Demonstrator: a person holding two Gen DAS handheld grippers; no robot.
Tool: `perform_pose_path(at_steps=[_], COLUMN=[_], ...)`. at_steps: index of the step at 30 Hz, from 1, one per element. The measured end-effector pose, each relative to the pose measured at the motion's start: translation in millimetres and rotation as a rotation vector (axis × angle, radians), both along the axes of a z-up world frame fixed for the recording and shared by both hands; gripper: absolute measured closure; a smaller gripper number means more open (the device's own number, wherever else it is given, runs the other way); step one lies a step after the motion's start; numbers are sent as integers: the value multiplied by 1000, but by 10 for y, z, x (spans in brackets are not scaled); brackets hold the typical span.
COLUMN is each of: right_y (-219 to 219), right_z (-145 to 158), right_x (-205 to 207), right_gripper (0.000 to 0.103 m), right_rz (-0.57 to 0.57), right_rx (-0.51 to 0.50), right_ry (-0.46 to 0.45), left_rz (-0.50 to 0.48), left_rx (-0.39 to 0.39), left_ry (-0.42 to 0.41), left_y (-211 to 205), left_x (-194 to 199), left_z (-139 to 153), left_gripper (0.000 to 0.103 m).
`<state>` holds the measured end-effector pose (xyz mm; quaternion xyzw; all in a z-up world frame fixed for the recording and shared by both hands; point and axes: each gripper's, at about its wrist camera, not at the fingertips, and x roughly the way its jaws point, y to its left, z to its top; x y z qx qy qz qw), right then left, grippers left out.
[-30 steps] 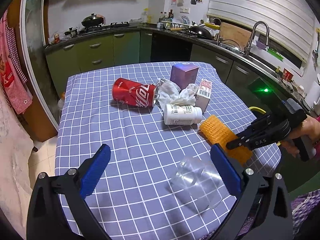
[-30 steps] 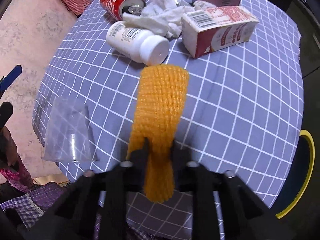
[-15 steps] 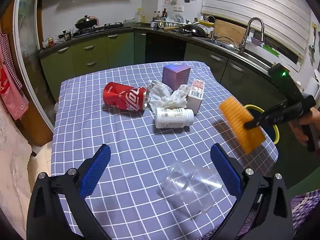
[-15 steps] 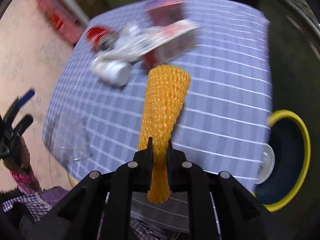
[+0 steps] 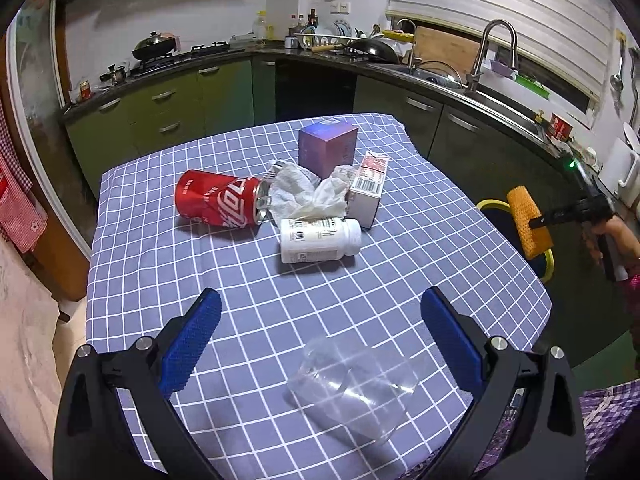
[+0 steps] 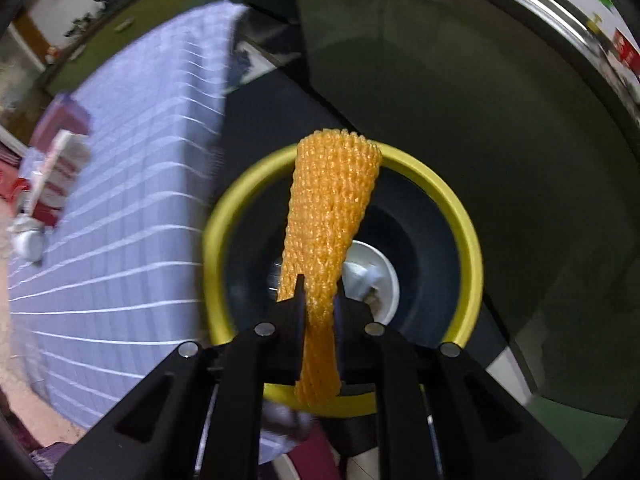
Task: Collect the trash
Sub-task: 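Carry the orange foam net over the bin and release it with the right gripper, then close the left gripper on the clear plastic cup and lift it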
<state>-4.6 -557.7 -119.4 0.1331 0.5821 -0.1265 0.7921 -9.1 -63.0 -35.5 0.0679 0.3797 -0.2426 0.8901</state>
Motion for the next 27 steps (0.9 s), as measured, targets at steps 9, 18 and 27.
perform_pose_path(at_steps=[9,18,27], right_y=[-260,-270,-295], right_z=[-482,-405,-306], right_x=[69,66,17], right_gripper=[77,57,53], right_rz=[-39,-42,-31], right_rx=[9,11,11], right_ry=[90,68,74], left_rz=[-11,-40,-129], left_rx=[23,-10,-8], left_ry=[3,45,34], left_y=[-108,-156,-119], left_x=[4,54,15], left_z=[21,-14,78], left_gripper=[5,5,5])
